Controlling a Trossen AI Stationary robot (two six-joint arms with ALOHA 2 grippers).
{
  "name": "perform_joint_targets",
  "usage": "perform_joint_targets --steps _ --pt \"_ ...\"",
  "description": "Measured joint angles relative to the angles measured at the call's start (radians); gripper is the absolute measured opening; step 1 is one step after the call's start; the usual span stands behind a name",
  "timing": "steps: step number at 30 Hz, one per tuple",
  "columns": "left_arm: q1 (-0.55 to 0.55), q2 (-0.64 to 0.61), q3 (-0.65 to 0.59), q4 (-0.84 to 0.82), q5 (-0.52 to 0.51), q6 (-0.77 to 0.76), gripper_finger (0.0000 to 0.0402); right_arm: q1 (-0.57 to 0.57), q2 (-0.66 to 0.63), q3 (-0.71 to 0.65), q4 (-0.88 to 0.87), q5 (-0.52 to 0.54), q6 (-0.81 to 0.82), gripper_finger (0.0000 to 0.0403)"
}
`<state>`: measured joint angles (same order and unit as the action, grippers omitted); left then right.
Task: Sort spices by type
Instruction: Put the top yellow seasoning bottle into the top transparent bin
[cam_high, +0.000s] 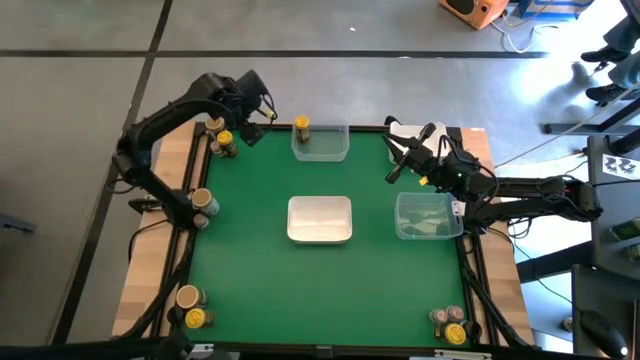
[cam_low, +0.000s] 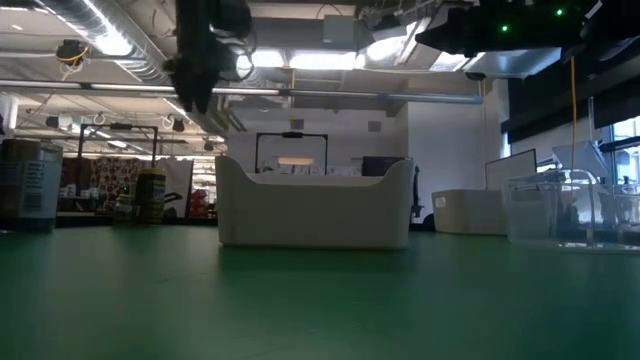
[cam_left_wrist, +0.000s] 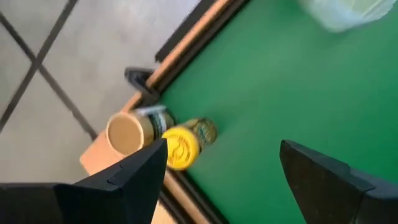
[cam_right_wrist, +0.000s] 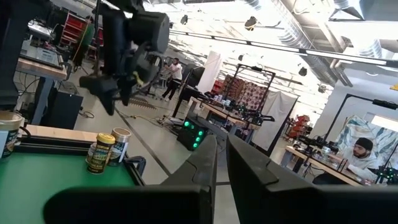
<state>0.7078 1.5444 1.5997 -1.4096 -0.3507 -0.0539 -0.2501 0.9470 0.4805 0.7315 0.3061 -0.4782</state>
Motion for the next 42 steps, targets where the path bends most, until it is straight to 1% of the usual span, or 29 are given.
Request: perform_joint_targets --steps 2,7,12,15,21,26,30,35,42 --pt "0.0 0.0 -0.034 0.021 -0.002 -0.007 0.0295 0.0 0.0 0.0 0.0 0.0 0.0 0.0039" --pt "0.0 0.002 -0.101 0.067 -0.026 0.036 0.0295 0.0 0.0 0.0 0.0 0.0 0.001 0.0039" --pt "0.0 0.002 -0.147 0.069 -0.054 0.05 0.0295 0.0 0.0 0.0 0.0 0.0 0.001 0.0039" --pt "0.005 0.002 -0.173 0.073 -0.071 0.002 0.0295 0.0 0.0 0.0 0.0 0.0 0.001 0.0039" --pt "0.037 0.002 -0.248 0.133 -0.076 -0.061 0.0295 0.0 0.0 0.0 0.0 0.0 0.001 0.0039" --pt "0.07 0.002 -0.306 0.147 -0.083 -0.07 0.0295 0.0 0.0 0.0 0.0 -0.002 0.002 0.0039" --pt "0.093 0.002 -0.348 0.192 -0.092 -0.065 0.0295 0.0 0.0 0.0 0.0 -0.003 0.001 0.0039" --pt "0.116 0.002 -0.37 0.251 -0.101 -0.044 0.0295 0.0 0.0 0.0 0.0 -0.003 0.002 0.0039" --pt "0.145 0.002 -0.371 0.269 -0.11 -0.023 0.0295 0.0 0.0 0.0 0.0 -0.003 0.002 0.0039"
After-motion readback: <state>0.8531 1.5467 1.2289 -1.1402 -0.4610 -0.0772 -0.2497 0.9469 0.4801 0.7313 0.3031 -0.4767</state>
